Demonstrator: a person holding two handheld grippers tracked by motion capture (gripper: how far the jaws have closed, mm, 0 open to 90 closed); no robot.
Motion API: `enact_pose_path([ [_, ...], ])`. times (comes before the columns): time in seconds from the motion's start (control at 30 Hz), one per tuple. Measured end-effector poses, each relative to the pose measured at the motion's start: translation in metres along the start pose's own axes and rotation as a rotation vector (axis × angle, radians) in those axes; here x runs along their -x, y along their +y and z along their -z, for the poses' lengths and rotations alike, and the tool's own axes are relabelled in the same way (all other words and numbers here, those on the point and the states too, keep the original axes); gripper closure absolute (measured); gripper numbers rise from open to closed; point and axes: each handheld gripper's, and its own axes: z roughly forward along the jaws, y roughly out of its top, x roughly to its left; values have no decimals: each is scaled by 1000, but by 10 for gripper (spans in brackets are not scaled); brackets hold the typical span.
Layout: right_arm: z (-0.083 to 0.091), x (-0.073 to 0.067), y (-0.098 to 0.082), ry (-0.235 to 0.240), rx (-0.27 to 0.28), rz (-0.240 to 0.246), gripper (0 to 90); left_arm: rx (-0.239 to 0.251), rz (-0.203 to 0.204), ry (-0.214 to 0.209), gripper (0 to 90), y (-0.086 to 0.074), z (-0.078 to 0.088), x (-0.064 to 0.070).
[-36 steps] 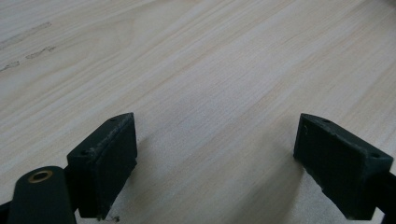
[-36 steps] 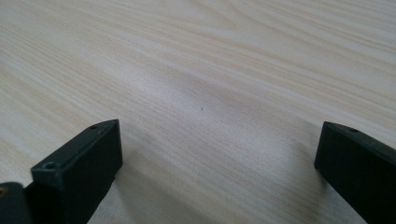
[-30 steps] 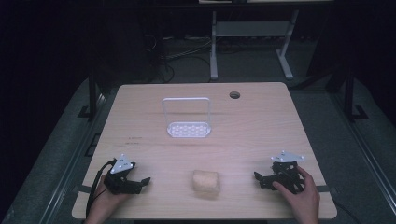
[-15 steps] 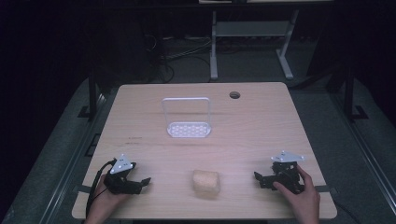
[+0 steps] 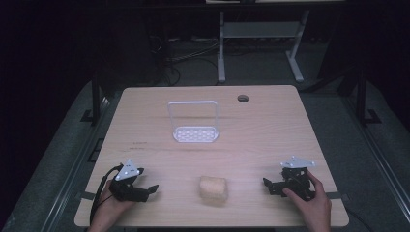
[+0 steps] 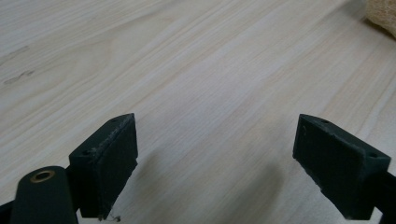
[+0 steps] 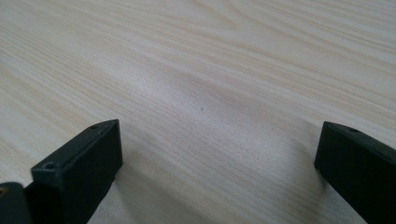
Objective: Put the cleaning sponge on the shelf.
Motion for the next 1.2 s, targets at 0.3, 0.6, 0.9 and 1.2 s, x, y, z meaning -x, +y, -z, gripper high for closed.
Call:
enact_pose_path([
  [0.3, 0, 0, 0, -1, 1, 3, 7, -6, -37, -33, 135, 9, -7, 9],
  [0.6, 0, 0, 0, 0, 2, 5, 7, -4, -77, -61, 136, 18, -11, 20],
  [0.9, 0, 0, 0, 0, 3, 4, 7, 0, -101, -87, 136, 24, -16, 29],
  [1.2, 0, 0, 0, 0, 3, 4, 7, 0, -126, -122, 136, 30, -19, 37],
])
